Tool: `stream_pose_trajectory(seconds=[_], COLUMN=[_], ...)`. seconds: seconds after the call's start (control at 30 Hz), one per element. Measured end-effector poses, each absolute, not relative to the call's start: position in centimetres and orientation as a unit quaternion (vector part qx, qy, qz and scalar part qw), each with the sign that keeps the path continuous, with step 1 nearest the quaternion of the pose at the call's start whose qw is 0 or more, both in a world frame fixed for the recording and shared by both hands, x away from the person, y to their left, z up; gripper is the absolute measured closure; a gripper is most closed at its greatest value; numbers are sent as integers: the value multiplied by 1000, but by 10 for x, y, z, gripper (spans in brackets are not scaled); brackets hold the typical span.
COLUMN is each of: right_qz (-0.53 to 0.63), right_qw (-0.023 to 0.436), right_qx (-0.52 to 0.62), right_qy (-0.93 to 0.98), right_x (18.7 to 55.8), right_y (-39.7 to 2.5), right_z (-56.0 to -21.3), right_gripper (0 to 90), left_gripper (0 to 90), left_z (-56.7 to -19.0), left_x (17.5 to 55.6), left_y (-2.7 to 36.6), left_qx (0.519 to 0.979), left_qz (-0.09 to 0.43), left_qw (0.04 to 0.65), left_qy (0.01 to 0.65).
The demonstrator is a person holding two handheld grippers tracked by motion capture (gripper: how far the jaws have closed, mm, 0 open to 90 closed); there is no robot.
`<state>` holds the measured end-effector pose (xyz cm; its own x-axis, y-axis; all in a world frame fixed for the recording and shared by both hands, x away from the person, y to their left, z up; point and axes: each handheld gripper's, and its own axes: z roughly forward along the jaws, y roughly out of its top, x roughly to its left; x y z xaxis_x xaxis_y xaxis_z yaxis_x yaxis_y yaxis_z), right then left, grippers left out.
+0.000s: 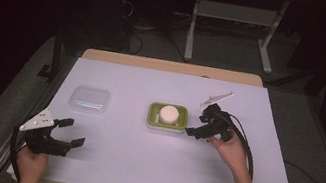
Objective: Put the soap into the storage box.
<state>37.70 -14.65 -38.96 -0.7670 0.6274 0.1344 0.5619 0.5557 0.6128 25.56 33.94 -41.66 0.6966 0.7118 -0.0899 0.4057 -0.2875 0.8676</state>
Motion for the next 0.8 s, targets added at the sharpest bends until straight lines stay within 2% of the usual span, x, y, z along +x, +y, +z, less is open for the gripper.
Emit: stream_pose_trajectory(seconds=[0.8], right_qz=[339], right_qw=[51], right_qx=[369], right_qy=[864], right_x=[347], right_y=[-195], right_z=[-399], right_gripper=[208], left_gripper=[145], left_z=[-418], left_x=[256], left_y=[339], left_qx=[789], left_qz=[159], left_qw=[475], left_qy=[357])
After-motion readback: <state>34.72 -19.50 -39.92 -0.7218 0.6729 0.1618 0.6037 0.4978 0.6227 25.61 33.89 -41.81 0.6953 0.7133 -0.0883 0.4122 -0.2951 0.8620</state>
